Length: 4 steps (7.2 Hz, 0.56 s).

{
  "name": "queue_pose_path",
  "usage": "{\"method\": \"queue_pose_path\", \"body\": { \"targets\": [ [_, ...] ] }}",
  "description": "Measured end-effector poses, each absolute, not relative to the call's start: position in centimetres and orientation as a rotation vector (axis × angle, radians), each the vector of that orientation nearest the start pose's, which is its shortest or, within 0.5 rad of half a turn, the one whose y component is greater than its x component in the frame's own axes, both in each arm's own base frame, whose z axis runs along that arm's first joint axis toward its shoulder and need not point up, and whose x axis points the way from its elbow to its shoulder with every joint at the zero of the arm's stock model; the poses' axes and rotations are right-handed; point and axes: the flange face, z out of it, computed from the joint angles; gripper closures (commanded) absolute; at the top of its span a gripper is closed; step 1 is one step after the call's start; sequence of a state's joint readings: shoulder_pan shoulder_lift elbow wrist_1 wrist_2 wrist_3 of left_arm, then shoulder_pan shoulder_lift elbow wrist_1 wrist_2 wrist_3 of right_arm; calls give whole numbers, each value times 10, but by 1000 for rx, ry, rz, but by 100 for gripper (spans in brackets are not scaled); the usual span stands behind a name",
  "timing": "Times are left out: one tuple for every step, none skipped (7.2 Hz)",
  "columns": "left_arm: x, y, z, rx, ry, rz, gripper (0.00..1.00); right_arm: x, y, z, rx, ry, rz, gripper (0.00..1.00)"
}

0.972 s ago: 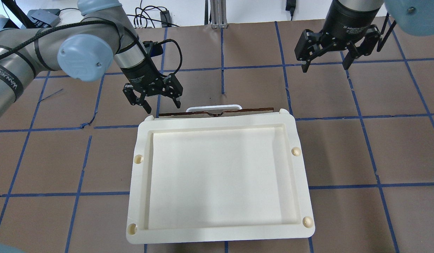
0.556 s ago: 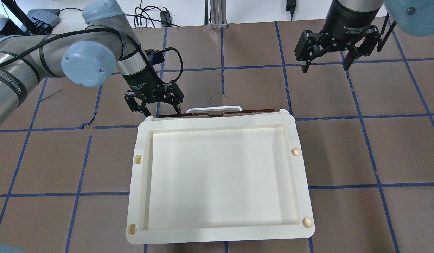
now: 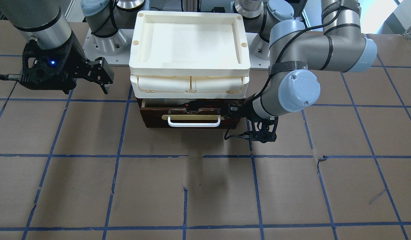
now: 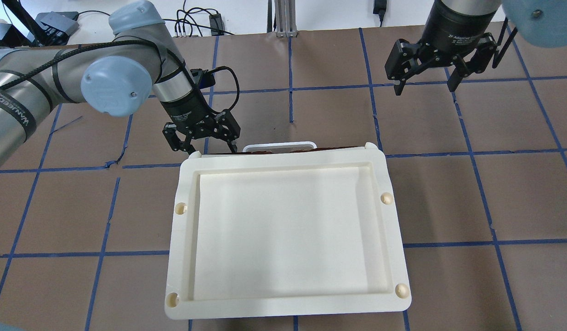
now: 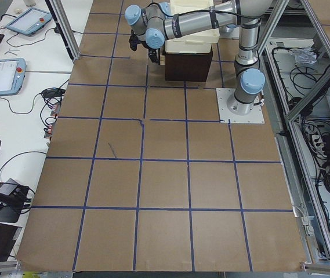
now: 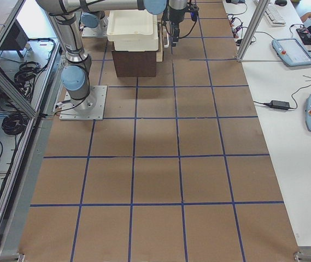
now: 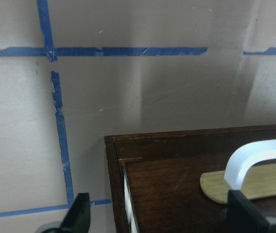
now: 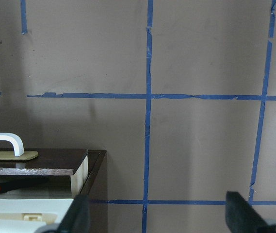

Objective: Put scissors in drawer and close it
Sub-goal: 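Press the drawer fully shut with the left gripper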

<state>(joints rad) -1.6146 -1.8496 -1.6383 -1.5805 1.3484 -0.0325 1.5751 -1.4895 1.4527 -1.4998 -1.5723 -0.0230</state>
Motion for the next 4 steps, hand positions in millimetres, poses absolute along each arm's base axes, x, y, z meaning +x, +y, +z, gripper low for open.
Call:
{"method": "queue_pose_path", "body": {
  "targets": [
    [-179, -535, 313, -50, 3286, 627, 0, 136, -522, 498, -43, 3142, 53, 0],
    [-180, -531, 314, -49, 3279, 650, 0, 136, -522, 498, -43, 3142, 54, 0],
    [-182, -528, 315, -44, 3273, 672, 0, 136, -522, 498, -43, 3142, 54, 0],
    [-185, -525, 315, -37, 3267, 688, 0, 136, -522, 497, -43, 3142, 55, 0]
  ]
}}
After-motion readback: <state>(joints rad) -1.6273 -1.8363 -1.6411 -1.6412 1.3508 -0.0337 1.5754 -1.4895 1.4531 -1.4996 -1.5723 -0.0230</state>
